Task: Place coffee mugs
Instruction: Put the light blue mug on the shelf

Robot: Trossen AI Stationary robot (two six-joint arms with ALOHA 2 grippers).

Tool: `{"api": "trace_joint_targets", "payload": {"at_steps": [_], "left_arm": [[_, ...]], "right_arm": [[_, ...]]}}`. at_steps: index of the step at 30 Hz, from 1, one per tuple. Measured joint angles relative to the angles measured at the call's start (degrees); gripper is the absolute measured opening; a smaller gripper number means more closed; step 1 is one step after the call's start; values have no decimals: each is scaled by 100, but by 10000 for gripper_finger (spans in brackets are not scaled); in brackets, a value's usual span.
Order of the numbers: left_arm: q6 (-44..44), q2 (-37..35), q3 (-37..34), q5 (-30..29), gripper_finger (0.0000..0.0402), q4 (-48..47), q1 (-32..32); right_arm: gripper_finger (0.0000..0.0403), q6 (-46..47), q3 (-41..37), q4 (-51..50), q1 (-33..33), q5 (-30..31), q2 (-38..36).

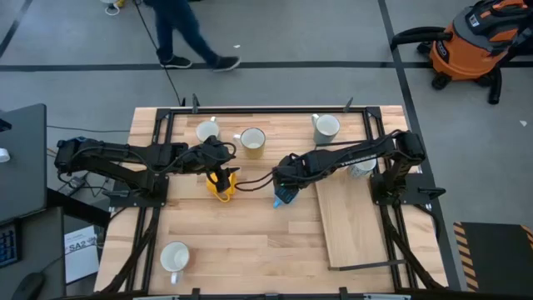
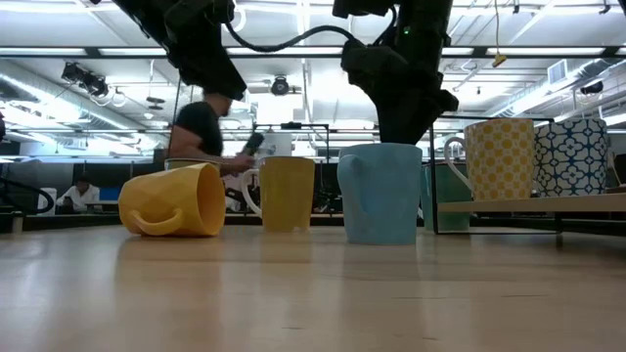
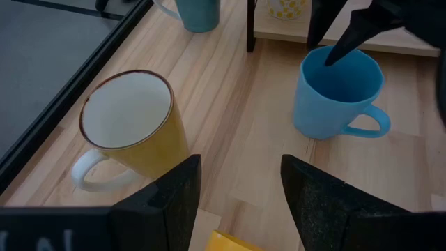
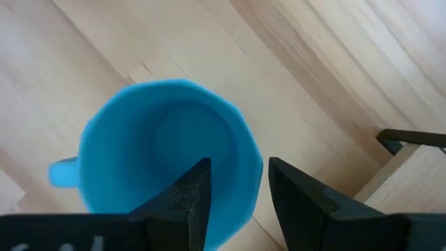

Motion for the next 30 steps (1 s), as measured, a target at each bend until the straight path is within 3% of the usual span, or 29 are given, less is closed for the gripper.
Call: {"api": "trace_joint_targets", "payload": {"at_steps": [13,24,30], "left_arm": [[0,0,0,2,206,-4,1],[4,0,0,2,206,-4,1],[2,0,0,2,206,-4,0]], "right_arm": [[148,-1719,83,8,2,-260,-373],[149,-4793,83,760,0,-288,-459],[149,-6612,83,1514,-30,-768,-455]]}}
